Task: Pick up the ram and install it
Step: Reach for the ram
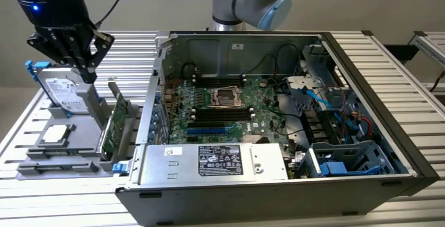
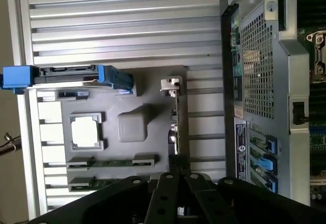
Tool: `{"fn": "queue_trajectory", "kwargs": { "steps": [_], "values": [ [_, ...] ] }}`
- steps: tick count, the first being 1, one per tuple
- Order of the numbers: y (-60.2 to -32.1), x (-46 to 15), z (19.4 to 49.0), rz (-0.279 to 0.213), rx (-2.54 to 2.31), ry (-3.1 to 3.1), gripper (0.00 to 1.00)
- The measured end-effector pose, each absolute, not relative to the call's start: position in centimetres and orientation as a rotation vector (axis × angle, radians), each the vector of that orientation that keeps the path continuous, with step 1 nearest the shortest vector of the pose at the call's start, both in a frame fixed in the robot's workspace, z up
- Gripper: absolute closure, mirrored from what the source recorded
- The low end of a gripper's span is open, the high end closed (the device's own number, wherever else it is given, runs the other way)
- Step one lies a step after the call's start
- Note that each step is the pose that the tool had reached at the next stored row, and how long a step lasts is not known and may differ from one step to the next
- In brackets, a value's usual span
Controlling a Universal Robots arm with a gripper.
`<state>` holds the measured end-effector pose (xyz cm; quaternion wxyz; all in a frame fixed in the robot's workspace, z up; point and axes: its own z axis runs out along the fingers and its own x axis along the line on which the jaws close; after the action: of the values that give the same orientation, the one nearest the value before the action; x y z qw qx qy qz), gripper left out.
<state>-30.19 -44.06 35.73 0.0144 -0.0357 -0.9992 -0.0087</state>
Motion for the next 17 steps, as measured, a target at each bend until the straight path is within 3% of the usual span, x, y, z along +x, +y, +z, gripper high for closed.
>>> {"fn": "queue_trajectory", "kwargs": {
  "steps": [17],
  "values": [
    [-47.0,-35.8,34.1,-0.026,-0.111,-3.097,0.89]
  ]
}}
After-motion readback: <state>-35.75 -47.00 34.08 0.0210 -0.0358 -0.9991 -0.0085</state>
